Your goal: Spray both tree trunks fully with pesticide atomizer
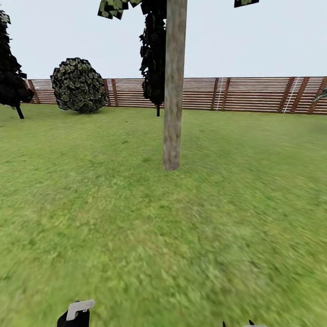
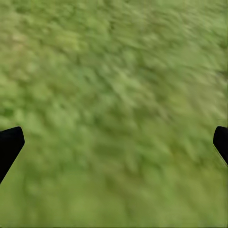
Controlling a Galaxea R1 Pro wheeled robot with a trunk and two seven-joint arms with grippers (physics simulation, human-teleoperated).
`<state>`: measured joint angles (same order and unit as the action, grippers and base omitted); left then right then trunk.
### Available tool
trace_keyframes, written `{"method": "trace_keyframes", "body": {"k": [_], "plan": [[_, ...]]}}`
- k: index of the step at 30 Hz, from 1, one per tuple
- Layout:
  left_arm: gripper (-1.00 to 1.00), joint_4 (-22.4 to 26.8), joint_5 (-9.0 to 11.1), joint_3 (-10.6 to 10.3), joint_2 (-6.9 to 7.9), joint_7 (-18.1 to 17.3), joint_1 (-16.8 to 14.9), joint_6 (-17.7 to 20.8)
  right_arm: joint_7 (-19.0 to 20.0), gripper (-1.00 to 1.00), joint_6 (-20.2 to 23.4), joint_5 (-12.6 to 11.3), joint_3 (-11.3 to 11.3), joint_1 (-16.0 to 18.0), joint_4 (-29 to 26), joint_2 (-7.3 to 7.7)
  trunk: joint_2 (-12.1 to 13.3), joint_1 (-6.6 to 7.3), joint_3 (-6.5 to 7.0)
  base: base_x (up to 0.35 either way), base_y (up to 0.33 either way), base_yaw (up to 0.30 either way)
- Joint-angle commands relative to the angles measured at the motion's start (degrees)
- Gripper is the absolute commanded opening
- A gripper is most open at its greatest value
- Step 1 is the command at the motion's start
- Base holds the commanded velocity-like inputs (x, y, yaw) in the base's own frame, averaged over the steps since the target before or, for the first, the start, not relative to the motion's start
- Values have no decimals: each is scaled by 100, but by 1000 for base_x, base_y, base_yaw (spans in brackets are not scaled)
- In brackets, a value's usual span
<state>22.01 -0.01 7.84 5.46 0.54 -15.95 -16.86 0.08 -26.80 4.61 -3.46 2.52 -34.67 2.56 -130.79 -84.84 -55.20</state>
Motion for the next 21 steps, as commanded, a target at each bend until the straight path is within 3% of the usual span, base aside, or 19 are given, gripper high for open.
{"method": "trace_keyframes", "body": {"k": [1, 21], "plan": [[-100, -4, -3, 7, -1, 8, -4, -19, 1, 100, -16, 48, -19, 3, 4, -2, -2, -2, -5, 337, -78, 0], [-100, -8, 1, 7, -1, 8, -4, -19, -20, 100, -18, 42, -28, 3, -1, -7, -2, -2, -5, 337, -78, 0]]}}
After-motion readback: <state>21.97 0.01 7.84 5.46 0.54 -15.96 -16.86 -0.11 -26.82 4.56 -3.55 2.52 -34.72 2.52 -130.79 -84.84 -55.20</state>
